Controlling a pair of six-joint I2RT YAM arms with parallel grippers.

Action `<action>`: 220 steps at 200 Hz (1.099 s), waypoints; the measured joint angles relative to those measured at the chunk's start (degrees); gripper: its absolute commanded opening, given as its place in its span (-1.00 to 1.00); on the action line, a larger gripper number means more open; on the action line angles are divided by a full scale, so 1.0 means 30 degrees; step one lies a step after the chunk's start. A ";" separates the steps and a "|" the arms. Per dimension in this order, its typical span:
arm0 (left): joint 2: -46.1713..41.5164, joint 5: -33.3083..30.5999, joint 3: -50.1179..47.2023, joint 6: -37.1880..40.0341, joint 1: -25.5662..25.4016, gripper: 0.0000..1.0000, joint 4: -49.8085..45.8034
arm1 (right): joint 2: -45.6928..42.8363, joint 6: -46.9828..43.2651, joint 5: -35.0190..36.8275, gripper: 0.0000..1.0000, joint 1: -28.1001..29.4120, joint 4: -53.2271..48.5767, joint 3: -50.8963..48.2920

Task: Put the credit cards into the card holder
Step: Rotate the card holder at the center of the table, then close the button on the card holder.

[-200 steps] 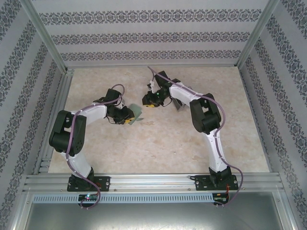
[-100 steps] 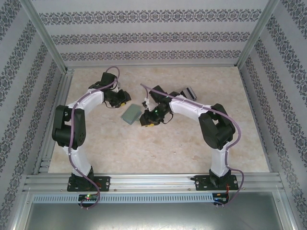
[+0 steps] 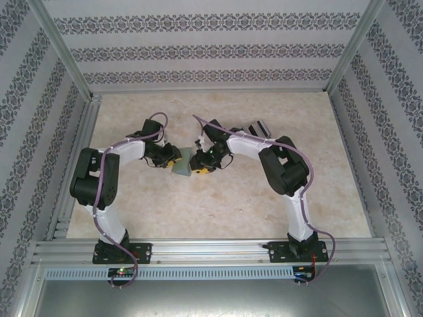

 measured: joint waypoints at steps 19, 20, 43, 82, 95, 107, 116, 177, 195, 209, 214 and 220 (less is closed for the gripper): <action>-0.0299 0.0000 -0.0437 -0.0583 -0.0627 -0.27 0.0124 | 0.0160 -0.0153 0.0284 -0.26 -0.0867 -0.0175 0.0765; -0.0313 0.0007 -0.0452 -0.0619 -0.0678 -0.27 0.0124 | 0.0160 -0.0182 0.0321 -0.26 -0.0947 -0.0197 0.0794; -0.0357 -0.0007 -0.0474 -0.1129 -0.1450 -0.26 0.0131 | 0.0153 -0.0750 0.0772 -0.25 -0.2186 -0.0911 0.1326; -0.0568 -0.0386 -0.0444 -0.1865 -0.1982 -0.25 0.0073 | -0.0211 -0.2251 0.2178 -0.25 -0.3322 -0.3322 0.1588; -0.0670 -0.0780 -0.0328 -0.2033 -0.1982 -0.24 -0.0153 | -0.0211 -0.2754 0.2586 -0.25 -0.3162 -0.4371 0.2098; -0.0772 -0.1246 -0.0124 -0.2120 -0.1982 -0.24 -0.0372 | -0.0240 -0.3133 0.2922 -0.25 -0.2849 -0.5042 0.2528; -0.0918 -0.1610 0.0029 -0.2229 -0.1982 -0.23 -0.0444 | -0.0248 -0.3213 0.2973 -0.25 -0.2499 -0.5348 0.2739; -0.1435 -0.2754 0.0255 -0.2543 -0.1982 -0.23 -0.0444 | -0.0277 -0.3198 0.3599 -0.32 -0.1319 -0.6353 0.2871; -0.1428 -0.2827 0.0255 -0.2543 -0.1982 -0.23 -0.0452 | -0.0277 -0.3184 0.3796 -0.35 -0.1413 -0.6492 0.2980; -0.1428 -0.2892 0.0255 -0.2535 -0.1982 -0.23 -0.0444 | -0.0277 -0.3133 0.3927 -0.38 -0.1443 -0.6572 0.3140; -0.1428 -0.2900 0.0255 -0.2535 -0.1982 -0.23 -0.0444 | -0.0277 -0.3133 0.3927 -0.40 -0.1443 -0.6572 0.3191; -0.1428 -0.2907 0.0255 -0.2543 -0.1982 -0.23 -0.0444 | -0.0277 -0.3111 0.3949 -0.41 -0.1443 -0.6564 0.3249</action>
